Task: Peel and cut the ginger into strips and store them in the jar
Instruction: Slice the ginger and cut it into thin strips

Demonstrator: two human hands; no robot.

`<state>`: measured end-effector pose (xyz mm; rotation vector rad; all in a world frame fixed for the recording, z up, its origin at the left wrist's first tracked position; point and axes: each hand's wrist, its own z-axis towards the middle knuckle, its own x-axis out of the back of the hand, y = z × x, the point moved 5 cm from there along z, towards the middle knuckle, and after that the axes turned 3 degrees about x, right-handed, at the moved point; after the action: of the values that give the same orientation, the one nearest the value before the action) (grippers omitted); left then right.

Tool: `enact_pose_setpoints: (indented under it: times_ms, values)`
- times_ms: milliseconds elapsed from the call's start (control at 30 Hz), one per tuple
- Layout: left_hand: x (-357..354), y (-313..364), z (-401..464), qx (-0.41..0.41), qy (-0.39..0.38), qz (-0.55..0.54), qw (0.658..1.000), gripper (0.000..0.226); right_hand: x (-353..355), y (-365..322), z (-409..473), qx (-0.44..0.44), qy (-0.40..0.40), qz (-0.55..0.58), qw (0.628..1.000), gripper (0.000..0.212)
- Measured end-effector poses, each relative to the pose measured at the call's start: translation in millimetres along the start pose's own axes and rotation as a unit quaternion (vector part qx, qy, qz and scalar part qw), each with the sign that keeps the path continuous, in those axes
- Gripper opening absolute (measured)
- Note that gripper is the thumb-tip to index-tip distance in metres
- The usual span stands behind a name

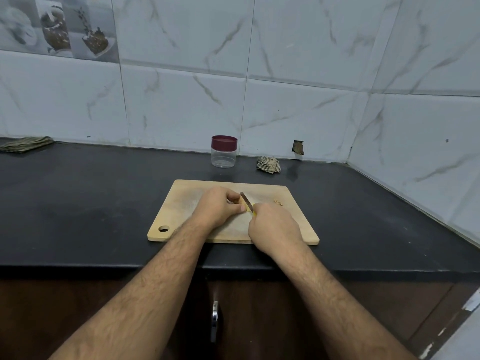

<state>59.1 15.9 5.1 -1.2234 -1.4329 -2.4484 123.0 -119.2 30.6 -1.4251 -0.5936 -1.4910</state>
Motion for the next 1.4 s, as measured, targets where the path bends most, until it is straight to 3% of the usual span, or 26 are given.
enact_pose_setpoints:
  times_ms: [500,733,867,1067,1400]
  values:
    - [1.6,0.1,2.0,0.001,0.0,0.009,1.0,0.017,-7.5,-2.0,17.1,-0.001,-0.028,0.017,0.999,0.033]
    - [0.9,-3.3,4.0,0.007,0.0,-0.007,1.0,0.018,-8.2,-5.9,29.8,-0.001,-0.062,0.014,0.998,0.026]
    - [0.7,-4.5,4.2,0.009,0.006,0.0,1.0,0.021,-6.2,-3.0,17.9,-0.007,-0.062,0.02,0.998,0.017]
    - [-0.2,-5.8,4.8,0.019,0.002,-0.001,1.0,0.031,-1.4,1.5,-7.4,-0.017,-0.073,0.019,0.997,0.032]
    - [2.0,-5.7,0.9,0.019,0.019,0.006,1.0,0.036,2.4,13.4,-24.4,-0.014,-0.066,-0.002,0.998,0.029]
